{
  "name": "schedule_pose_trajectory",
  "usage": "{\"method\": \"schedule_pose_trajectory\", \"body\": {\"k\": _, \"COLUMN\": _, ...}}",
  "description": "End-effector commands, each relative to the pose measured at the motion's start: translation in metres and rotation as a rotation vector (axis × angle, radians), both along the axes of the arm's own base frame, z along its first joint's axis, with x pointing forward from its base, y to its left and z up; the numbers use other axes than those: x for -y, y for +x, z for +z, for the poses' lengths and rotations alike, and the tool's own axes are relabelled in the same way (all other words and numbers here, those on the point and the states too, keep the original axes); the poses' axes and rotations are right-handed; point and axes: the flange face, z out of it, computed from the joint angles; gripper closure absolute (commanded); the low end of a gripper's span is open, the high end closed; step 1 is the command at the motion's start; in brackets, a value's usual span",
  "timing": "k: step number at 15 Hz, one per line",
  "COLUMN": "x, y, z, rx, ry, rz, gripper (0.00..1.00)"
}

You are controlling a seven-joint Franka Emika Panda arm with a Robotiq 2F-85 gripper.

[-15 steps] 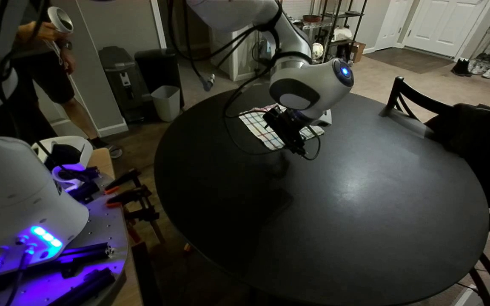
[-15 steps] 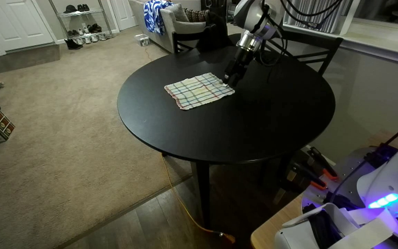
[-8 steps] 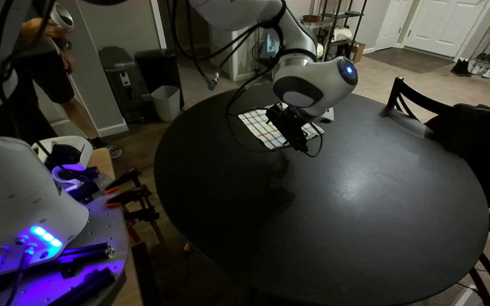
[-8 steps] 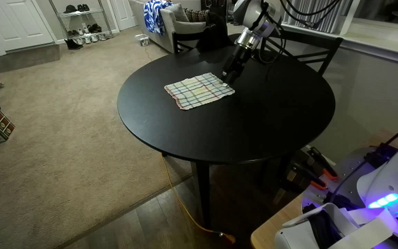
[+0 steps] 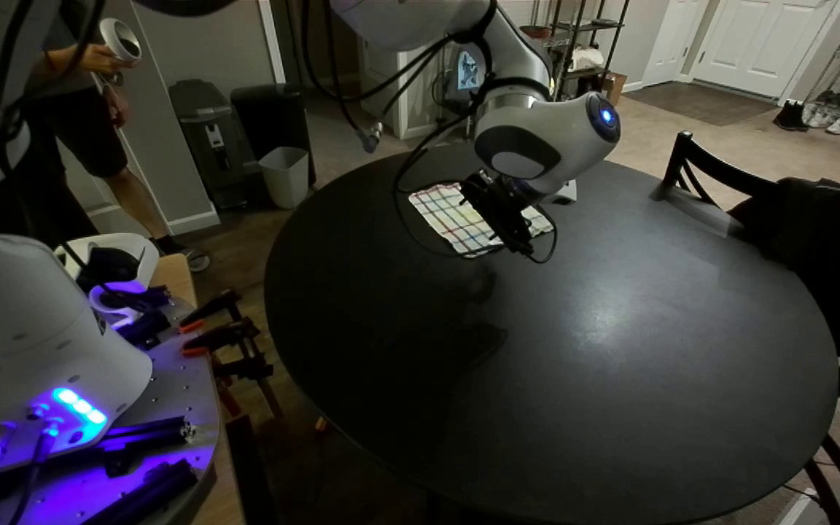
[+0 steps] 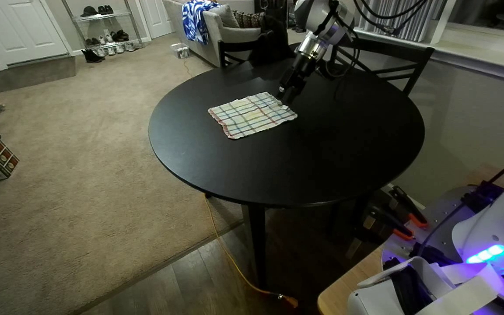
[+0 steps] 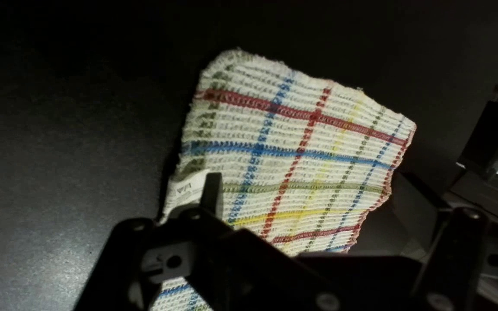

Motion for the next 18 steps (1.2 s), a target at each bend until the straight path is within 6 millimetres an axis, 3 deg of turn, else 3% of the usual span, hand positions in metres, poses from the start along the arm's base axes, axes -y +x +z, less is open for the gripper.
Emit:
{"method": "schedule_pose_trajectory", "body": {"k": 1, "x": -0.001, "y": 0.009, "z": -0.006, "rx": 0.010, "ry": 0.057, "rz": 0.028, "gripper": 0.00}}
{"method": "schedule_pose_trajectory", "body": {"k": 7, "x": -0.001, "y": 0.019, "z": -0.014, "rx": 0.007, "ry": 0.072, "rz": 0.040, "gripper": 0.00}}
{"method": "schedule_pose_trajectory", "body": {"k": 18, "x": 0.011, "y": 0.032, "z": -0.005, "rx": 0.034, "ry": 0.038, "rz": 0.019, "gripper": 0.00}}
